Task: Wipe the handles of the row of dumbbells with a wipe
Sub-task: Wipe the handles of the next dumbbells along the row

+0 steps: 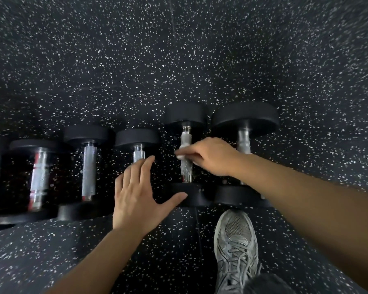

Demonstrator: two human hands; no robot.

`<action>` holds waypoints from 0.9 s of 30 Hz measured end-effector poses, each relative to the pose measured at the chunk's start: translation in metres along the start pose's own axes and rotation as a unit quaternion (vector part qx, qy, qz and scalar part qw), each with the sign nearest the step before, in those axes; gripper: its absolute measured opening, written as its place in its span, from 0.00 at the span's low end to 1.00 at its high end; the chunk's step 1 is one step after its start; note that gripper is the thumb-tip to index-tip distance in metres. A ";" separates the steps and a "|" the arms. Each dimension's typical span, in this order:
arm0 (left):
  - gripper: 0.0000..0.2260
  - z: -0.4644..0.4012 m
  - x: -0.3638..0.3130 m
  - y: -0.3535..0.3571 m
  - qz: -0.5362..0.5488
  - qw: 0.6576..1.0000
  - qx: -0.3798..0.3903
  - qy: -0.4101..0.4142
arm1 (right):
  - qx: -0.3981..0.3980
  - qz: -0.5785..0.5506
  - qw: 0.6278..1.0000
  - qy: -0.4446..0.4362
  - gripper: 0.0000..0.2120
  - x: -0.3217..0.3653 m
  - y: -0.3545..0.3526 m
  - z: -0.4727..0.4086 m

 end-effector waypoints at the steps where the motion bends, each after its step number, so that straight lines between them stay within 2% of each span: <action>1: 0.51 0.000 0.000 0.000 -0.002 1.000 0.000 -0.001 | 0.035 0.012 0.999 0.000 0.16 0.005 -0.002 0.004; 4: 0.51 0.001 0.000 -0.001 -0.011 1.000 0.001 -0.003 | 0.161 0.061 0.985 0.000 0.16 0.020 -0.001 0.011; 6: 0.51 0.001 0.000 -0.001 -0.016 1.000 0.002 -0.002 | 0.187 0.075 0.979 -0.010 0.15 0.026 0.001 0.009; 7: 0.52 0.001 0.000 -0.001 -0.017 1.000 0.003 -0.002 | 0.163 0.053 0.985 -0.005 0.15 0.026 -0.002 0.006; 9: 0.52 0.001 0.001 0.000 -0.018 1.000 0.008 -0.002 | 0.042 -0.005 0.999 0.004 0.16 0.019 -0.012 -0.002; 11: 0.51 0.001 0.000 0.000 -0.018 1.000 0.008 0.000 | -0.079 -0.008 0.997 -0.001 0.17 0.011 -0.019 -0.007; 12: 0.51 0.001 0.000 -0.001 -0.020 1.000 0.006 0.001 | -0.104 -0.008 0.995 0.002 0.17 0.007 -0.020 -0.006; 14: 0.51 0.001 0.000 -0.001 -0.023 1.000 0.006 0.005 | -0.067 0.002 0.998 0.018 0.17 0.002 -0.010 -0.003; 19: 0.51 0.001 0.001 0.000 -0.023 1.000 0.010 0.005 | 0.114 -0.006 0.993 0.019 0.15 0.005 0.014 0.012; 22: 0.51 0.001 0.001 0.001 -0.022 1.000 0.009 0.006 | 0.158 0.039 0.987 0.013 0.15 0.009 0.009 0.007; 24: 0.51 0.000 0.001 0.001 -0.024 1.000 0.016 0.007 | 0.079 0.025 0.997 0.009 0.16 0.014 -0.002 0.002; 26: 0.51 0.000 0.001 0.002 -0.025 1.000 0.018 0.007 | -0.066 0.003 0.998 0.016 0.17 0.009 -0.012 -0.005; 27: 0.51 0.000 0.002 0.002 -0.023 1.000 0.016 0.007 | -0.113 -0.001 0.993 0.023 0.18 0.006 -0.014 -0.007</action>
Point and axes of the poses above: each hand's wrist, its own z-axis away from the middle knuckle, its own y-axis out of the palm, x = y × z, the point moved 2 cm from there along -z, towards the middle knuckle, and after that the axes turned 13 degrees about -z, right-handed, at the moved point
